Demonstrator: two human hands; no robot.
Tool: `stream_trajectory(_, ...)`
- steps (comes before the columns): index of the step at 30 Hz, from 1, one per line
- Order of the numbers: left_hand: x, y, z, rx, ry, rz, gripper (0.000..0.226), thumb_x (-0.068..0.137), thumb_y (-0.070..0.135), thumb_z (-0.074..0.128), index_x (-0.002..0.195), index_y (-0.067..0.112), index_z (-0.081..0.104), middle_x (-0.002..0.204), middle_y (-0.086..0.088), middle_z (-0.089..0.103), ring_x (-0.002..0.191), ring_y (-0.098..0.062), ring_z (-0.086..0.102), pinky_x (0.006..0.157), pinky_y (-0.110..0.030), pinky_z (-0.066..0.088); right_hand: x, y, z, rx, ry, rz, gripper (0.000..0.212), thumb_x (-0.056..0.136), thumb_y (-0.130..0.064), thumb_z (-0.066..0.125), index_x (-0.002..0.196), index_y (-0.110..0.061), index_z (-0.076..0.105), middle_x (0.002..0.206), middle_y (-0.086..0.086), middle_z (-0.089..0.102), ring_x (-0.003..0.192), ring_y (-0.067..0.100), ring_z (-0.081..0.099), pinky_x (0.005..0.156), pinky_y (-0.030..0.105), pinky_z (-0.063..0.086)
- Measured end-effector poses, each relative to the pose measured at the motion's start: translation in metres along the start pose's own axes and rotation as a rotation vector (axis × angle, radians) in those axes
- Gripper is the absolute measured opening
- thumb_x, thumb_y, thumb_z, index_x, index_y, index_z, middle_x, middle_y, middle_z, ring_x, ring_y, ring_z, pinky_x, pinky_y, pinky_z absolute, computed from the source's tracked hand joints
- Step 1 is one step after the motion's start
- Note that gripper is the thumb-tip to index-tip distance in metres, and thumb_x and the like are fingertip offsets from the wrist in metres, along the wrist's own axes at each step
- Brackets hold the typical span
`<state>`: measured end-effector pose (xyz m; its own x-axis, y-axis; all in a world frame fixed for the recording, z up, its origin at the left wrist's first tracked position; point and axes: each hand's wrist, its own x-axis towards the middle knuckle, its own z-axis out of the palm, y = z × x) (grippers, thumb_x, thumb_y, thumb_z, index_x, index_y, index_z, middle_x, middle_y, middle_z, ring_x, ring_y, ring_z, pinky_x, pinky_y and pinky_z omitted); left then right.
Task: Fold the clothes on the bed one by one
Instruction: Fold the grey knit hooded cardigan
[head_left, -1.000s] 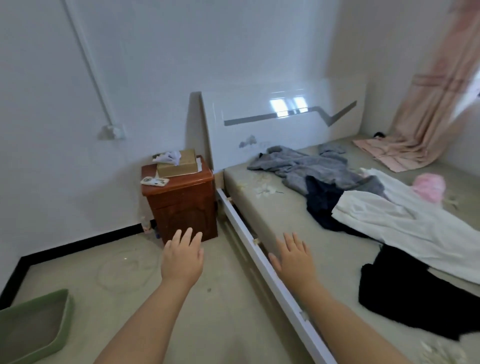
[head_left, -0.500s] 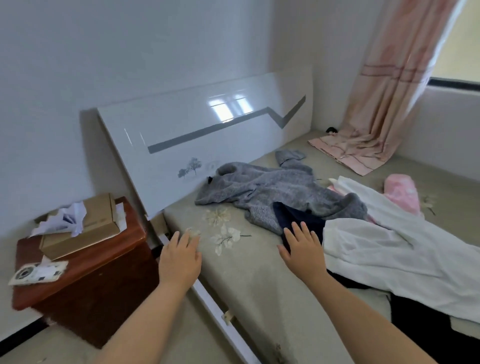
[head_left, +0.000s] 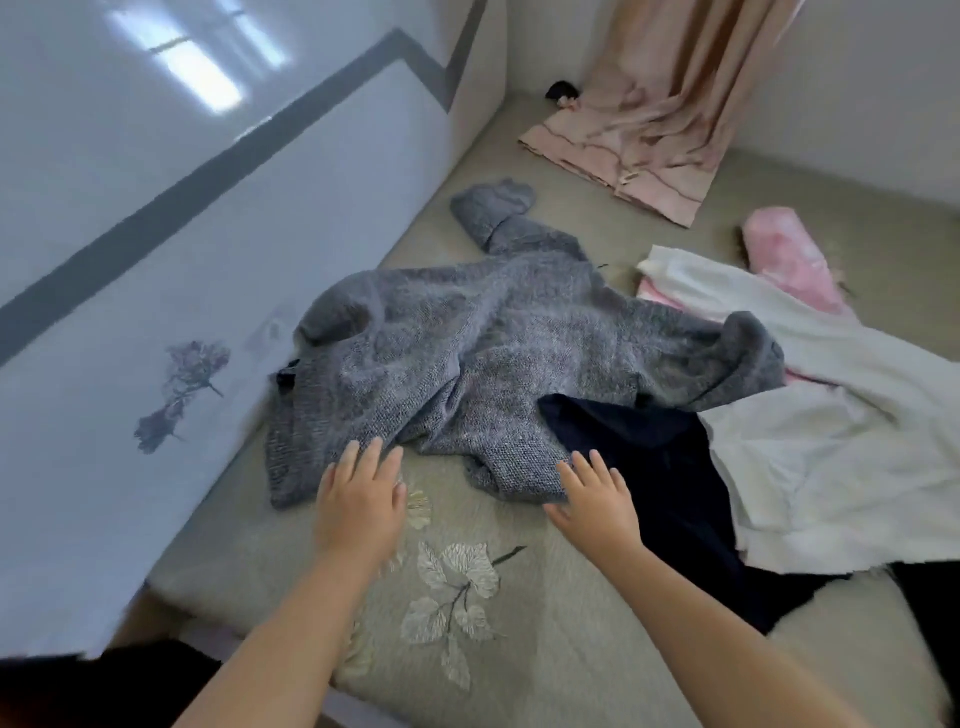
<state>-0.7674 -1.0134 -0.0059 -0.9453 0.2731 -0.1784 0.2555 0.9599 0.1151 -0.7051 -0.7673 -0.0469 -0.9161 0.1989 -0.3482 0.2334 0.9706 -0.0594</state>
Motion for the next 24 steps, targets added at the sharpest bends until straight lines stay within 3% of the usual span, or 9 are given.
stream_trajectory(6, 0.072, -0.015, 0.066, -0.033, -0.106, 0.178, 0.048, 0.097, 0.034, 0.031, 0.143, 0.022, 0.026, 0.151, -0.001, 0.024, 0.141, -0.021, 0.014, 0.114, -0.036, 0.013, 0.074, -0.005, 0.061, -0.040, -0.182, 0.104, 0.059, 0.094, -0.018, 0.043, 0.145, -0.012, 0.015, 0.155, 0.006, 0.008, 0.142, 0.023, 0.009, 0.114, 0.035, 0.011)
stream_trajectory(11, 0.096, -0.010, 0.104, -0.099, -0.233, 0.263, 0.051, 0.096, 0.040, 0.031, 0.144, 0.024, 0.024, 0.152, 0.003, 0.020, 0.142, -0.017, 0.009, 0.114, -0.036, 0.013, 0.092, 0.008, 0.081, 0.174, -0.026, 0.166, 0.040, 0.085, -0.009, 0.046, 0.125, -0.009, 0.053, 0.139, 0.006, 0.046, 0.128, 0.019, 0.039, 0.104, 0.027, 0.022)
stream_trajectory(16, 0.103, 0.037, 0.121, -0.167, -0.279, 0.529, 0.065, 0.088, 0.047, 0.046, 0.142, 0.027, 0.014, 0.147, 0.012, 0.007, 0.138, -0.010, -0.002, 0.111, -0.032, 0.000, 0.063, 0.026, 0.056, 0.481, 0.003, 0.183, 0.034, 0.080, -0.005, 0.058, 0.112, -0.009, 0.065, 0.110, 0.011, 0.067, 0.106, 0.026, 0.060, 0.089, 0.030, 0.041)
stream_trajectory(18, 0.100, 0.059, 0.119, -0.234, -0.192, 0.631, 0.062, 0.079, 0.031, 0.067, 0.134, 0.019, 0.040, 0.140, 0.004, 0.033, 0.134, -0.021, 0.025, 0.108, -0.044, 0.010, 0.044, 0.031, 0.046, 0.554, 0.013, 0.171, 0.032, 0.078, -0.003, 0.060, 0.107, -0.009, 0.068, 0.104, 0.010, 0.070, 0.099, 0.025, 0.063, 0.085, 0.027, 0.043)
stream_trajectory(20, 0.095, 0.080, 0.114, -0.281, -0.083, 0.704, 0.046, 0.062, 0.013, 0.082, 0.105, 0.008, 0.067, 0.109, -0.008, 0.067, 0.105, -0.032, 0.061, 0.094, -0.055, 0.027, 0.030, 0.043, 0.038, 0.589, 0.007, 0.167, 0.030, 0.076, -0.001, 0.062, 0.103, -0.009, 0.070, 0.097, 0.009, 0.072, 0.093, 0.024, 0.065, 0.079, 0.023, 0.042)
stream_trajectory(21, 0.091, 0.086, 0.111, -0.305, -0.056, 0.719, 0.040, 0.056, 0.007, 0.084, 0.094, 0.005, 0.070, 0.093, -0.009, 0.072, 0.088, -0.031, 0.068, 0.086, -0.057, 0.036, 0.024, 0.049, 0.036, 0.605, 0.001, 0.169, 0.027, 0.076, -0.002, 0.065, 0.101, -0.010, 0.071, 0.094, 0.009, 0.073, 0.090, 0.024, 0.065, 0.076, 0.020, 0.041)
stream_trajectory(23, 0.084, 0.090, 0.099, -0.343, -0.100, 0.697, 0.030, 0.060, 0.001, 0.082, 0.086, 0.005, 0.069, 0.077, -0.005, 0.071, 0.070, -0.025, 0.069, 0.067, -0.046, 0.056, 0.013, 0.057, 0.034, 0.659, -0.007, 0.158, 0.026, 0.076, -0.008, 0.070, 0.102, -0.008, 0.070, 0.093, 0.009, 0.072, 0.089, 0.023, 0.065, 0.070, 0.010, 0.035)
stream_trajectory(24, 0.081, 0.090, 0.088, -0.385, -0.144, 0.615, 0.022, 0.069, 0.002, 0.076, 0.090, 0.005, 0.067, 0.076, -0.004, 0.069, 0.069, -0.023, 0.067, 0.061, -0.037, 0.056, 0.007, 0.059, 0.033, 0.686, -0.017, 0.139, 0.030, 0.077, -0.010, 0.071, 0.106, -0.006, 0.068, 0.096, 0.009, 0.070, 0.093, 0.023, 0.063, 0.072, 0.007, 0.032)
